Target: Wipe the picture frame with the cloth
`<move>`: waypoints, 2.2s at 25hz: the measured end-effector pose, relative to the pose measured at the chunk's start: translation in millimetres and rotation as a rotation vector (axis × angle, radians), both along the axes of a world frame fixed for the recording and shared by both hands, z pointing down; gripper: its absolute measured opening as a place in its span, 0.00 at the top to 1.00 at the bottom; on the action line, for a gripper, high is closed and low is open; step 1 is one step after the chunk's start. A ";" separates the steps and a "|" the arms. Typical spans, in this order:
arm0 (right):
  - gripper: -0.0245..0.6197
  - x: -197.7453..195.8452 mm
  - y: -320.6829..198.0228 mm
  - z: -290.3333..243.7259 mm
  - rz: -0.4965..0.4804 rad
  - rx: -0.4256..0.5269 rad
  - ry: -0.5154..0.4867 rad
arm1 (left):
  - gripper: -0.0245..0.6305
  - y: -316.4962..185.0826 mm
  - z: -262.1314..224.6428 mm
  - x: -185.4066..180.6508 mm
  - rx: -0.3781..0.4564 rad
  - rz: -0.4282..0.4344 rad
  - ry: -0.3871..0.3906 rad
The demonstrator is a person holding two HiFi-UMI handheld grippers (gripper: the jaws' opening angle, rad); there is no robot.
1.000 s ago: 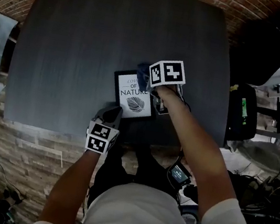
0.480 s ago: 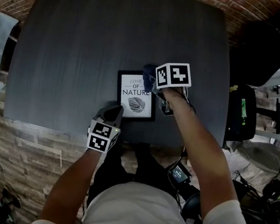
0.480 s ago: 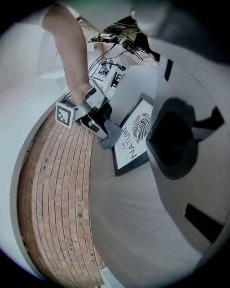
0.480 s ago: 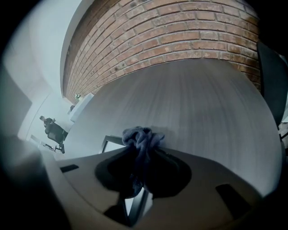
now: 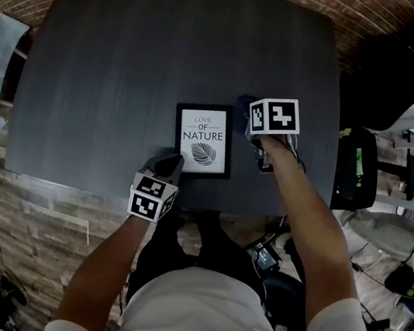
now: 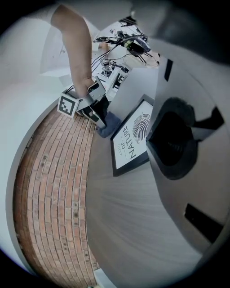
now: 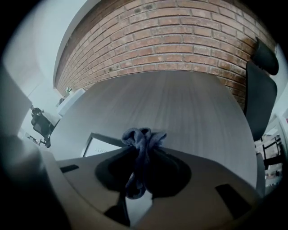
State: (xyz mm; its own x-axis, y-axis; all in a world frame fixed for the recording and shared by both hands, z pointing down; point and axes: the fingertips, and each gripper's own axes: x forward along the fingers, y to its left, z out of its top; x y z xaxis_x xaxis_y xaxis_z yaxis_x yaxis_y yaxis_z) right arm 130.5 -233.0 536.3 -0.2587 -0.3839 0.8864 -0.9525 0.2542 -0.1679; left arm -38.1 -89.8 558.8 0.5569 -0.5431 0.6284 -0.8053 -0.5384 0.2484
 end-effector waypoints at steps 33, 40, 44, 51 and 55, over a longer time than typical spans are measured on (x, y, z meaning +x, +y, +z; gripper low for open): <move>0.79 -161.0 68.4 19.2 -0.183 -0.090 -0.249 | 0.95 17.1 -0.2 -5.1 -0.002 0.030 -0.005; 0.79 -140.9 70.0 25.3 -0.140 -0.105 -0.252 | 0.95 16.3 -0.5 -4.6 0.010 0.022 -0.012; 0.79 -132.7 71.4 24.6 -0.164 -0.099 -0.211 | 0.95 16.6 -0.2 -4.8 0.012 0.020 -0.015; 0.79 -111.1 73.8 23.6 -0.194 -0.078 -0.136 | 0.95 17.2 0.3 -5.7 0.023 0.018 -0.025; 0.79 -96.4 74.9 22.1 -0.188 -0.074 -0.105 | 0.95 17.3 -0.5 -6.3 0.021 0.012 -0.024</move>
